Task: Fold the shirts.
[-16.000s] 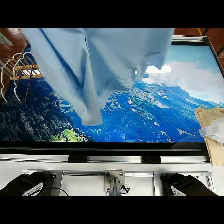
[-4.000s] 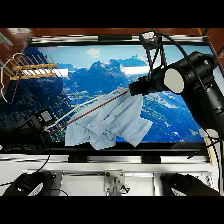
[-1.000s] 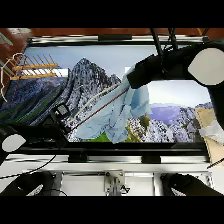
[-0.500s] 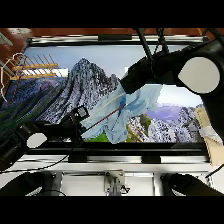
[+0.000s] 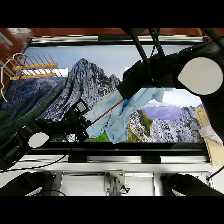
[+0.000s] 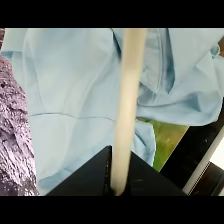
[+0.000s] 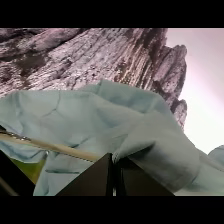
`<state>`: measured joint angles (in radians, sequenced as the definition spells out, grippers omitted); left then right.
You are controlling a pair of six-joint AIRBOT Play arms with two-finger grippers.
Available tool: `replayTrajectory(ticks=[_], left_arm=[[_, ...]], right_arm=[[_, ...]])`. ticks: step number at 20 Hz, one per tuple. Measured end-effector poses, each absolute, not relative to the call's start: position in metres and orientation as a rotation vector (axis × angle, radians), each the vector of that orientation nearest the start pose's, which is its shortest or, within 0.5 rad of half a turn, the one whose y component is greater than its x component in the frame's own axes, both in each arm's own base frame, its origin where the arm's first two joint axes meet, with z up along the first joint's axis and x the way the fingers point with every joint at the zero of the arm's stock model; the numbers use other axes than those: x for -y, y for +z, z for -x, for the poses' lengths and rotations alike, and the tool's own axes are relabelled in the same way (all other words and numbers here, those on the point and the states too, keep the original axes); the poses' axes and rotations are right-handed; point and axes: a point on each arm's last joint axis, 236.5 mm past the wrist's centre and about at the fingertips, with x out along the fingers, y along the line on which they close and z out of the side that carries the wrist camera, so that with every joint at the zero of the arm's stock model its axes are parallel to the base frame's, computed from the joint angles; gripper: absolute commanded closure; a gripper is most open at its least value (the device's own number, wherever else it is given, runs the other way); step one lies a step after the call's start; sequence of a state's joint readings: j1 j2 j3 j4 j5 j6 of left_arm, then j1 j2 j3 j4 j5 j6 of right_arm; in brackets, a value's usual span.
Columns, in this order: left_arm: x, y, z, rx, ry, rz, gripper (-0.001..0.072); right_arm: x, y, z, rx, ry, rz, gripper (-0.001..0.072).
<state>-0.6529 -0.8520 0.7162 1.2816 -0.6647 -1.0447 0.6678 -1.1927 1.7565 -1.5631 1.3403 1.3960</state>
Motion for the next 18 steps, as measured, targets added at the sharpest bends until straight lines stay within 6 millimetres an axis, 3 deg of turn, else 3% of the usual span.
replayTrajectory(ticks=[8,13,14,16,18], left_arm=[[0.261,0.038,-0.271,-0.691,-0.896,-0.430,0.0668],[0.264,0.042,-0.277,-0.667,-0.888,-0.423,0.0668],[0.265,0.045,-0.278,-0.661,-0.886,-0.422,0.0668],[0.266,0.050,-0.280,-0.646,-0.884,-0.418,0.0668],[0.267,0.052,-0.282,-0.639,-0.883,-0.417,0.0668]], right_arm=[[-0.279,0.279,-0.307,-0.639,0.815,0.349,0.0630],[-0.283,0.273,-0.300,-0.676,0.842,0.335,0.0629],[-0.282,0.265,-0.300,-0.706,0.838,0.345,0.0596],[-0.278,0.251,-0.299,-0.769,0.823,0.358,0.0343],[-0.276,0.244,-0.298,-0.800,0.817,0.364,0.0303]])
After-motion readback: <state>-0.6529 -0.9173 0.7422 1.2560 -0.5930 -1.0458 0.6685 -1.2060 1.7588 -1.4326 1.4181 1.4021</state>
